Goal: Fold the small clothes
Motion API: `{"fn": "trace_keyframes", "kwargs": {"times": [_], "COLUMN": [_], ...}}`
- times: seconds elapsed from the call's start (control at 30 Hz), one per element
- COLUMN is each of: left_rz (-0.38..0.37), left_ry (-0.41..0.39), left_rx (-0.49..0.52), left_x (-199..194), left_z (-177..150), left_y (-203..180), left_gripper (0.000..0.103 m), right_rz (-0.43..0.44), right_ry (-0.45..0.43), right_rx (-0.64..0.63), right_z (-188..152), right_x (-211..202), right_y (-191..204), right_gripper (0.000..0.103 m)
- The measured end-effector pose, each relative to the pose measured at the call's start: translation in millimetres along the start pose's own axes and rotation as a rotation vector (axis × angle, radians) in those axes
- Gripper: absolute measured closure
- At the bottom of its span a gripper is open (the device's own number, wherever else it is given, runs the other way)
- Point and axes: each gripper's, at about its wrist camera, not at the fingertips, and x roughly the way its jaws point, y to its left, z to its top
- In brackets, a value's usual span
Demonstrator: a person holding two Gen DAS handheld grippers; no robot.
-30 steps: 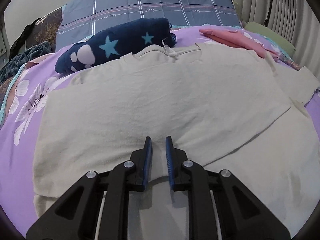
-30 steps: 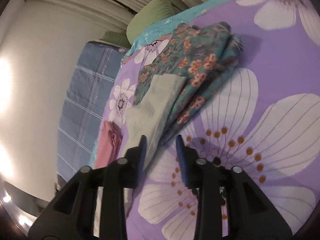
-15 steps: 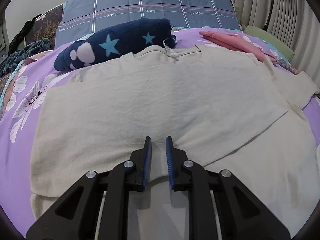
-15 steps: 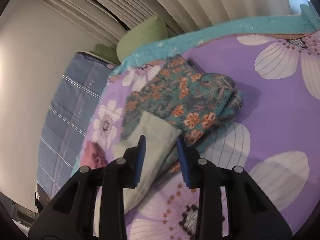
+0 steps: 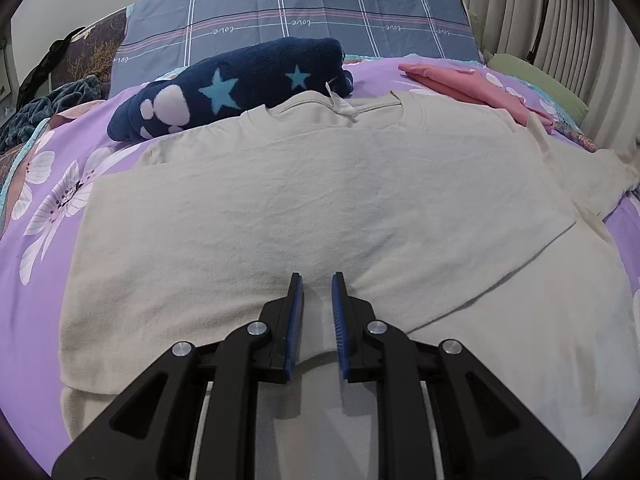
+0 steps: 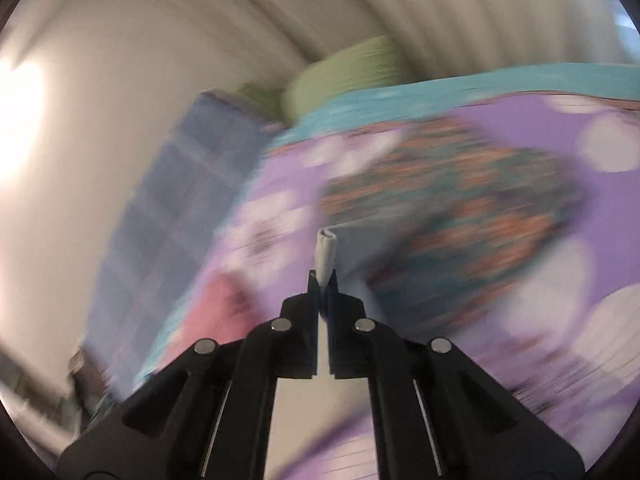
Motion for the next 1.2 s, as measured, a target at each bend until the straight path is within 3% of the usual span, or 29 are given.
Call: {"fn": "trace_keyframes", "kwargs": {"times": [0.1, 0.27, 0.33, 0.47, 0.57, 0.67, 0.77, 0.83, 0.97, 1.0, 1.03, 1.07, 1.1, 1.13, 1.2], "left_rz": [-0.014, -0.073, -0.113, -0.219, -0.356, -0.496, -0.627, -0.637, -0.571, -0.558, -0.547, -0.546, -0.553, -0.55, -0.507], "left_ry": [-0.002, -0.006, -0.008, -0.017, -0.02, -0.02, 0.023, 0.069, 0.158, 0.164, 0.15, 0.145, 0.148, 0.153, 0.108], "left_rx": [-0.012, -0.06, -0.094, -0.206, -0.259, -0.267, -0.278, -0.281, -0.281, -0.29, -0.283, -0.272, -0.263, -0.252, -0.201], "left_x": [-0.6, -1.1, -1.0, -5.0, -9.1, -10.3, -2.2, 9.0, 38.7, 43.7, 44.4, 45.1, 47.2, 48.7, 39.7], "left_z": [-0.1, -0.4, -0.4, 0.8, 5.7, 16.9, 29.1, 37.9, 45.6, 47.3, 50.6, 54.1, 57.4, 62.0, 72.9], "left_y": [2.2, 12.5, 19.1, 35.7, 36.3, 22.0, 2.1, -14.2, -36.5, -39.3, -42.6, -46.2, -49.6, -53.9, -61.9], "left_gripper": [0.086, 0.086, 0.085, 0.084, 0.078, 0.048, 0.04, 0.036, 0.036, 0.038, 0.046, 0.059, 0.091, 0.1, 0.101], "right_rz": [0.163, 0.434, 0.479, 0.441, 0.395, 0.37, 0.376, 0.38, 0.391, 0.396, 0.404, 0.409, 0.413, 0.418, 0.429], "right_ry": [0.087, 0.358, 0.508, 0.666, 0.726, 0.738, 0.735, 0.717, 0.697, 0.698, 0.702, 0.706, 0.708, 0.709, 0.701], "right_rx": [-0.145, -0.409, -0.499, -0.634, -0.645, -0.659, -0.651, -0.67, -0.686, -0.679, -0.667, -0.659, -0.652, -0.648, -0.652], "right_z": [-39.6, -176.5, -245.0, -332.3, -359.7, -362.8, -361.6, -365.7, -372.3, -371.3, -370.3, -369.5, -369.0, -368.5, -367.2], "right_x": [6.5, 26.5, 38.9, 55.6, 61.7, 66.1, 63.7, 61.5, 60.4, 60.8, 61.7, 62.9, 63.6, 63.4, 60.9], "right_y": [72.8, 194.5, 223.2, 235.9, 223.3, 209.9, 199.1, 198.7, 195.9, 194.6, 193.2, 192.6, 191.6, 191.8, 193.1], "right_gripper": [0.1, 0.1, 0.1, 0.1, 0.1, 0.1, 0.1, 0.1, 0.099, 0.099, 0.099, 0.099, 0.099, 0.098, 0.096]}}
